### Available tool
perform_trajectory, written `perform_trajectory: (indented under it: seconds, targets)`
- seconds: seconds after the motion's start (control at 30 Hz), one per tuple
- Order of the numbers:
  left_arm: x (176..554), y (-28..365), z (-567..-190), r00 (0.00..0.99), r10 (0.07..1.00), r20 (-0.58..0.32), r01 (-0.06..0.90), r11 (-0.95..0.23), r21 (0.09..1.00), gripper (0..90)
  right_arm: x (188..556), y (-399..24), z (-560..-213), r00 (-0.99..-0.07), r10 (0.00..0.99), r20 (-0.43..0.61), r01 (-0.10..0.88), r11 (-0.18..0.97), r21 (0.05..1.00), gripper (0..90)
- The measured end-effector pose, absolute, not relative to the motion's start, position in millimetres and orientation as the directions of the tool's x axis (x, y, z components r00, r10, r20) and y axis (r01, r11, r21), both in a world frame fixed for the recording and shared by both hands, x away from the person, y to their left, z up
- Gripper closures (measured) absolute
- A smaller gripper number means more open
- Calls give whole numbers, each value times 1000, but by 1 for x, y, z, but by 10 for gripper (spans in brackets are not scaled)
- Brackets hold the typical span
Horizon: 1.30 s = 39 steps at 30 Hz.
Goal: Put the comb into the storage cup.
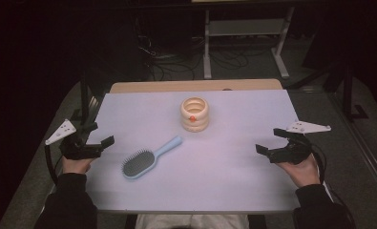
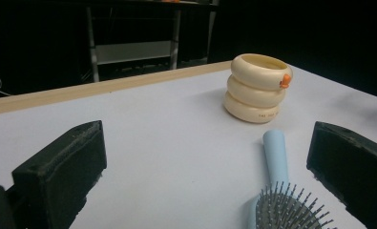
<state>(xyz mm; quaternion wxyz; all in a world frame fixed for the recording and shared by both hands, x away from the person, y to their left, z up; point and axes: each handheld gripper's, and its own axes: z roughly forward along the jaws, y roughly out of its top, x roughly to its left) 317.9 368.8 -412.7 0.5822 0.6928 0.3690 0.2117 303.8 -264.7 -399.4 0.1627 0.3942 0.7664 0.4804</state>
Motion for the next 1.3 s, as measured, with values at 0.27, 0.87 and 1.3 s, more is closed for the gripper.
perform_trajectory:
  seconds: [0.27, 0.87, 1.3]
  targets:
    - [317, 368, -411, 639, 758, -131, 260, -53, 964, 0, 302, -265, -399, -646, 752, 131, 444, 230, 866, 0]
    - [323, 358, -407, 670, 734, -114, 276, -103, 956, 0, 299, -265, -399, -645, 752, 136, 448, 229, 864, 0]
    - [328, 346, -400, 702, 703, -115, 292, -137, 946, 0, 298, -265, -399, -648, 750, 137, 448, 229, 864, 0]
